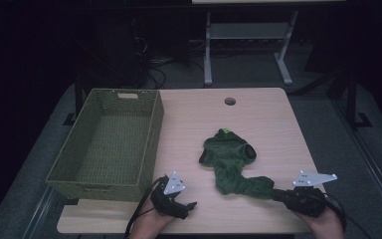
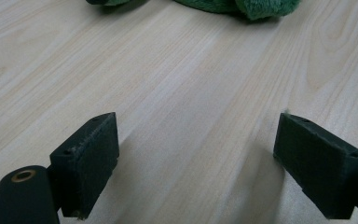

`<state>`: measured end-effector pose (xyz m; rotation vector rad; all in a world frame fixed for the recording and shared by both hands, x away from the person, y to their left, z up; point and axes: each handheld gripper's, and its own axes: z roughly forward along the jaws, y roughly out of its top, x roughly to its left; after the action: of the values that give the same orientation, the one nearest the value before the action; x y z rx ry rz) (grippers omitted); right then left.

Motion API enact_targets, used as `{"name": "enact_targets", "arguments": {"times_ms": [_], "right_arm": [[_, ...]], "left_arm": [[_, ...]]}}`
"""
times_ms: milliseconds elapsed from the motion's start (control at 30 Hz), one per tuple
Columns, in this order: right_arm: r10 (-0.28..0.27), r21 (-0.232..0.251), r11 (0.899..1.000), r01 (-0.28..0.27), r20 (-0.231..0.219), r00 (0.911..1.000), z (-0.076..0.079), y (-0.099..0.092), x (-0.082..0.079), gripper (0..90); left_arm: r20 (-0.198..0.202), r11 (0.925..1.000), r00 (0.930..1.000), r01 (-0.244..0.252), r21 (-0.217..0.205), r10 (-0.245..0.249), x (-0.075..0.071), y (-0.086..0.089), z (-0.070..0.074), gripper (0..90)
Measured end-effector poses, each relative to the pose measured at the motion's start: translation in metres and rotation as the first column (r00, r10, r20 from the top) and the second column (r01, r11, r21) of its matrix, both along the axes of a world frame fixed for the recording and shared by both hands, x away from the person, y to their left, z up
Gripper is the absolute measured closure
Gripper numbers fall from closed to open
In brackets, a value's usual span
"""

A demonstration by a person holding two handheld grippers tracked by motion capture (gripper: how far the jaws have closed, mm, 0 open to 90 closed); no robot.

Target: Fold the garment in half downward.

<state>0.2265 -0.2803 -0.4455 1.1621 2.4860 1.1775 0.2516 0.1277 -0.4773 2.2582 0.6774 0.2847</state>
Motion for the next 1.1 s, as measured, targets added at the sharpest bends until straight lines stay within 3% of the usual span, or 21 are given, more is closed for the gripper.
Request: {"name": "enact_targets", "arguments": {"times_ms": [233, 500, 667, 933, 1100], "right_arm": [[0.058, 0.049, 0.997, -0.062, 0.076, 0.9954, 0.025, 0.011, 0.005, 82.7], [0.124, 0.018, 0.992, -0.127, 0.121, 0.9849, 0.042, 0.042, 0.017, 82.1], [0.171, -0.001, 0.985, -0.172, 0.124, 0.9775, 0.049, 0.064, 0.027, 81.3], [0.195, -0.013, 0.981, -0.195, 0.122, 0.9733, 0.049, 0.089, 0.044, 79.4], [0.211, 0.0, 0.977, -0.213, 0.125, 0.9693, 0.049, 0.099, 0.052, 72.1]], "left_arm": [[0.0, 1.0, 1.0, 0.002, 0.0, -0.002, 0.0, 0.0, 0.0, 13.3], [0.0, 1.0, 1.0, -0.001, -0.002, 0.001, 0.0, 0.0, 0.0, 13.3], [-0.003, 1.0, 1.0, 0.0, -0.002, 0.0, 0.0, 0.0, 0.0, 13.3], [-0.001, 1.0, 1.0, -0.001, -0.004, 0.001, 0.0, 0.0, 0.0, 13.3], [0.0, 1.0, 1.0, 0.001, -0.004, -0.001, 0.0, 0.0, 0.0, 13.3]]}}
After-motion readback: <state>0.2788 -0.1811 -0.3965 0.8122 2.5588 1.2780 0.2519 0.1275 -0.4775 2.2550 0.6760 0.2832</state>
